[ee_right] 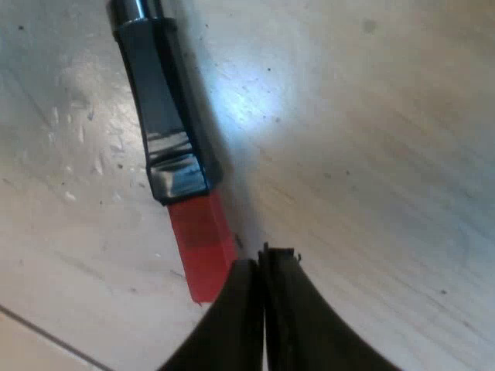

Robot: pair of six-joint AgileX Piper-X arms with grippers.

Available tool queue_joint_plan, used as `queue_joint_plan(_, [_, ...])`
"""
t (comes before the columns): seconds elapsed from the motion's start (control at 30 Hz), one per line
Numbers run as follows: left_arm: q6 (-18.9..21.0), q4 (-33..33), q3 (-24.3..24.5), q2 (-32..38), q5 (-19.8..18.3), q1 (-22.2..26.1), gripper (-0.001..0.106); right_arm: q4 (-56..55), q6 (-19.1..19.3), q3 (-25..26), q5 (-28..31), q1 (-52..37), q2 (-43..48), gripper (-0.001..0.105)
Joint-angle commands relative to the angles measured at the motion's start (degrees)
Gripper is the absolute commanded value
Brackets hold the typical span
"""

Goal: Put the handle in the coffee machine

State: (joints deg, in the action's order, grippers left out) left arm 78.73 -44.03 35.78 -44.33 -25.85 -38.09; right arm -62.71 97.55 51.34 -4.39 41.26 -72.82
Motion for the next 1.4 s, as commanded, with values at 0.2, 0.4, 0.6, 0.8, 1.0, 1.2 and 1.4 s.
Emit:
queue_joint_plan(0.2, [1.2,2.2,-2.2,-0.3,0.6,-0.2,0.079,2.3,-2.7,0.3,0.5,1.1,-8.1,0.000])
queue_joint_plan(0.4, [1.2,2.0,-2.2,-0.3,0.6,-0.2,0.079,4.4,-2.7,0.3,0.7,1.1,-15.0,0.000])
queue_joint_plan(0.6, [1.2,1.5,-2.2,-0.3,0.8,-0.2,0.079,7.1,-2.7,0.3,0.7,1.1,-18.2,0.000])
queue_joint_plan(0.8, [1.2,0.5,-2.2,-0.2,1.3,1.8,0.079,8.4,-2.1,0.3,1.2,3.5,-19.7,0.000])
queue_joint_plan(1.0, [0.3,-1.1,-2.2,0.7,1.4,5.5,0.079,10.5,-2.9,0.5,0.6,8.6,-21.3,0.000])
queue_joint_plan(1.2, [-2.1,-8.9,-2.2,3.6,1.7,8.1,0.079,13.1,-6.2,2.2,-1.0,14.5,-21.4,0.000])
queue_joint_plan(1.4, [-2.3,-8.9,-2.2,5.6,1.7,9.6,0.079,17.3,-9.1,5.0,-2.3,17.1,-21.8,0.000])
